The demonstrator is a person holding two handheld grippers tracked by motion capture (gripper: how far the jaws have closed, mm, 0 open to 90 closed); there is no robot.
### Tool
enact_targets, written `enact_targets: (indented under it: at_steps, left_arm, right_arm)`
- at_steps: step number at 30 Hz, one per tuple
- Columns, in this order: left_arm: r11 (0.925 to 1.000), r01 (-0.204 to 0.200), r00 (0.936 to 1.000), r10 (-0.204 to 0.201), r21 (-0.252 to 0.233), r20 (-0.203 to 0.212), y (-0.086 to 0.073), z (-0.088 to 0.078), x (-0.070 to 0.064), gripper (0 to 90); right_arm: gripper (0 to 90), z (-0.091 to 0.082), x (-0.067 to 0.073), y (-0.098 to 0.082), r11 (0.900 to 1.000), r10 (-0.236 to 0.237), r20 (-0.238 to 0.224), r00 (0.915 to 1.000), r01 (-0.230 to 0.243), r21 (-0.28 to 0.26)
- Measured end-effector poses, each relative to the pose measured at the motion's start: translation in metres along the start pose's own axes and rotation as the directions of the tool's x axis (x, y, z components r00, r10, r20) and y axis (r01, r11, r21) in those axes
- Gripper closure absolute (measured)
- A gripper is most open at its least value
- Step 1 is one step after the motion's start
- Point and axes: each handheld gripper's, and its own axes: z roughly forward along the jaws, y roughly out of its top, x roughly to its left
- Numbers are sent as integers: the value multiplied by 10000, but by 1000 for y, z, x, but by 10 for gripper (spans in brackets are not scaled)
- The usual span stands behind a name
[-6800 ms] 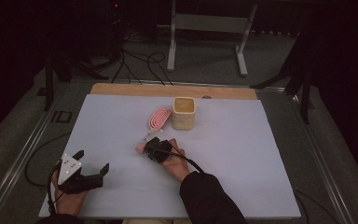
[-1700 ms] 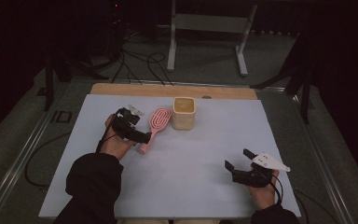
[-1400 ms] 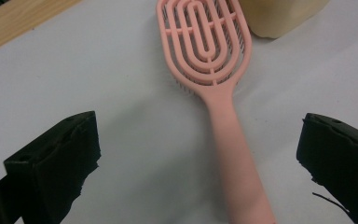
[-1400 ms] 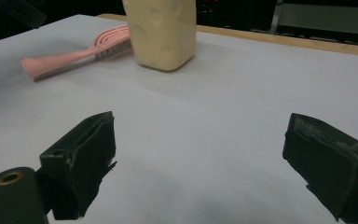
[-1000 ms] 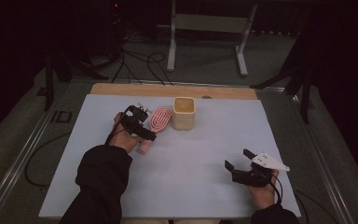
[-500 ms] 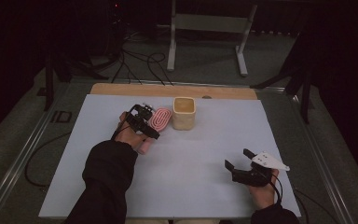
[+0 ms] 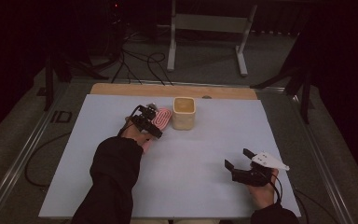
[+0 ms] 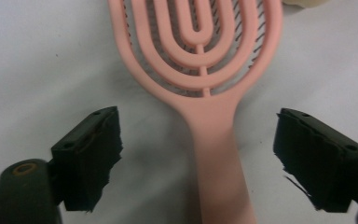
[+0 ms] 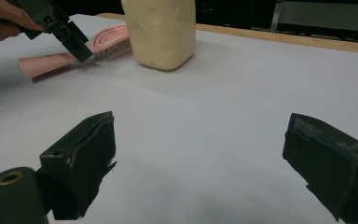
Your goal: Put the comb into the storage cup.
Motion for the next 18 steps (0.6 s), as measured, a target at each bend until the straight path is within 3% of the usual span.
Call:
enact_targets:
  at_steps: [10, 13, 18]
  left_arm:
    - [9992, 180, 9994, -190, 358, 290, 5, 8, -3, 433]
    - [9980, 456, 9984, -470, 441, 317, 6, 7, -2, 505]
    - [9964, 511, 9980, -535, 674, 340, 7, 6, -3, 566]
  right_arm:
    - [91, 0, -1, 0, 10000, 39, 25, 10000, -39, 18]
    - [92, 0, -1, 0, 10000, 46, 29, 10000, -46, 36]
    - [92, 0, -2, 0, 10000, 36, 53, 10000, -36, 40]
